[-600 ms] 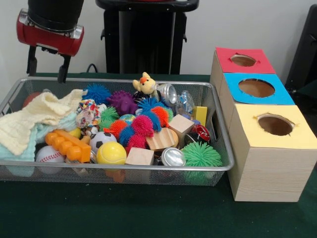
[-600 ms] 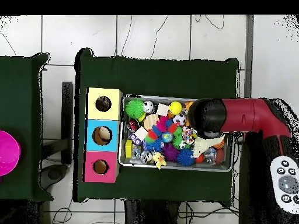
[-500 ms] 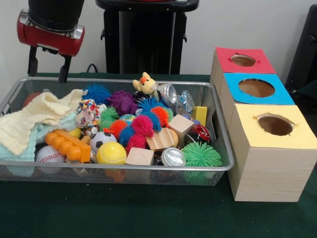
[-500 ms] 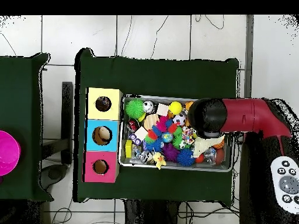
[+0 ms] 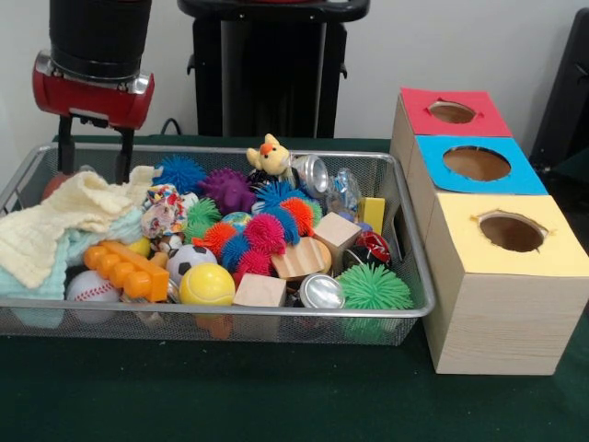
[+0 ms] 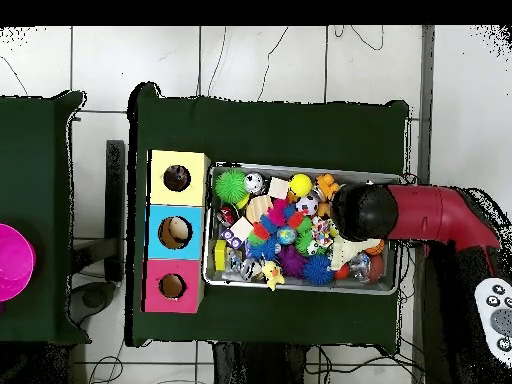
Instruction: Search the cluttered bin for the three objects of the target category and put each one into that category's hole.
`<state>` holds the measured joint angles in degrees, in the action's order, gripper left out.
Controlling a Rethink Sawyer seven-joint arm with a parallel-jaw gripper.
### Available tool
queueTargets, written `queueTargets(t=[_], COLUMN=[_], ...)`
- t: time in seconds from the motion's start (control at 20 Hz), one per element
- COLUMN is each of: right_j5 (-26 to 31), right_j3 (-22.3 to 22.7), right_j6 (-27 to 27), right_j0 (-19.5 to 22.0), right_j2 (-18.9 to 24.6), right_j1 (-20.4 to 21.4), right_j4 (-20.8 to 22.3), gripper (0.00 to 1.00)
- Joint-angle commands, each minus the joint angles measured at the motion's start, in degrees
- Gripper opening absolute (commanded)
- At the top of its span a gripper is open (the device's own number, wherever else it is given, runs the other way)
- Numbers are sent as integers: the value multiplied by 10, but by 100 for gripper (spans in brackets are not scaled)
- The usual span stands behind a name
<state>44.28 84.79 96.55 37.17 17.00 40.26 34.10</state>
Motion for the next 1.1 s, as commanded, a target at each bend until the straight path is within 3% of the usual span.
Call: queueTargets(t=[0.05, 0.65, 1.1], right_j5=[-63, -114, -122], right_j3=[87, 119, 126], right_j6=[-28, 16, 17], right_j0=[13, -7, -6], right_j2=[42, 18, 18], right_j1=[-46, -52, -45], right_j4=[-4, 4, 1], gripper=[100, 100, 100])
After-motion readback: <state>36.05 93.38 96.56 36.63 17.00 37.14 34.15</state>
